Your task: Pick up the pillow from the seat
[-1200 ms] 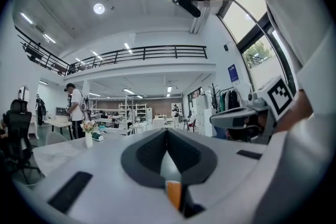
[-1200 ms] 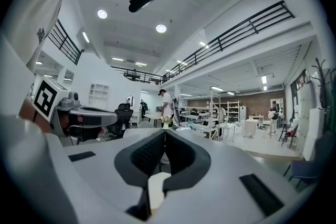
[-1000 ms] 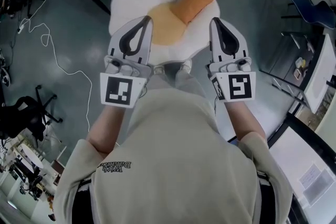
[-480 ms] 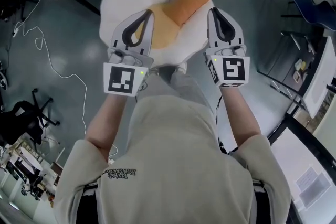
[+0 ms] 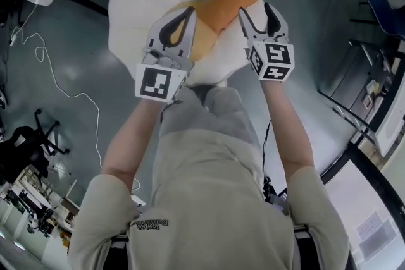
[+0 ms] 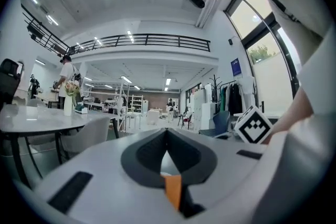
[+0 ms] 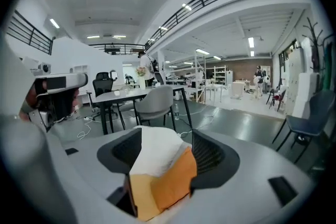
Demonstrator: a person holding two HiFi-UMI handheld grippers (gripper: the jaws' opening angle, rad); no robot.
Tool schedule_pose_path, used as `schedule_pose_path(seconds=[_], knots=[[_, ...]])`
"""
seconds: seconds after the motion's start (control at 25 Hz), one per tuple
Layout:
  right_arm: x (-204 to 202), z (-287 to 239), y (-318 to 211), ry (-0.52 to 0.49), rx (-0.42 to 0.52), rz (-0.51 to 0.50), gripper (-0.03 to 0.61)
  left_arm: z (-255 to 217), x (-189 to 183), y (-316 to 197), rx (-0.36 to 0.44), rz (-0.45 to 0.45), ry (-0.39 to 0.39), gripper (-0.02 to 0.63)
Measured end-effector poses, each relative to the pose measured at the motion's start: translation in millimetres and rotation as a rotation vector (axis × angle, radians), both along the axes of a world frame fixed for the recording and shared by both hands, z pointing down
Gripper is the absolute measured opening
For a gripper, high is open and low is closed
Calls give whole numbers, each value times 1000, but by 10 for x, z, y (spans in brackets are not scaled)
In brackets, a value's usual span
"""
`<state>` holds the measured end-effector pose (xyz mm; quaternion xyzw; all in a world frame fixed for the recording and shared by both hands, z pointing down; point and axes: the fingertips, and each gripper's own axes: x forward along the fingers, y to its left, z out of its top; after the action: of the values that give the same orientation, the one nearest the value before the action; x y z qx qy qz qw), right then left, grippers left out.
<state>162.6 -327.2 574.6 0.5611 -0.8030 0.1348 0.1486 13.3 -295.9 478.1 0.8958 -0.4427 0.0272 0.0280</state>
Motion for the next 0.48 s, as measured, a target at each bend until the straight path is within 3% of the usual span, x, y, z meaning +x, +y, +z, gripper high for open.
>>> schedule_pose_path(seconds=[0.24, 0.48], knots=[[99, 1293, -224, -52, -119, 55, 350, 1018, 65, -200, -48, 18, -17, 9], [174, 2522, -396, -96, -234, 117, 388, 2050, 47, -346, -86, 51, -85, 11]])
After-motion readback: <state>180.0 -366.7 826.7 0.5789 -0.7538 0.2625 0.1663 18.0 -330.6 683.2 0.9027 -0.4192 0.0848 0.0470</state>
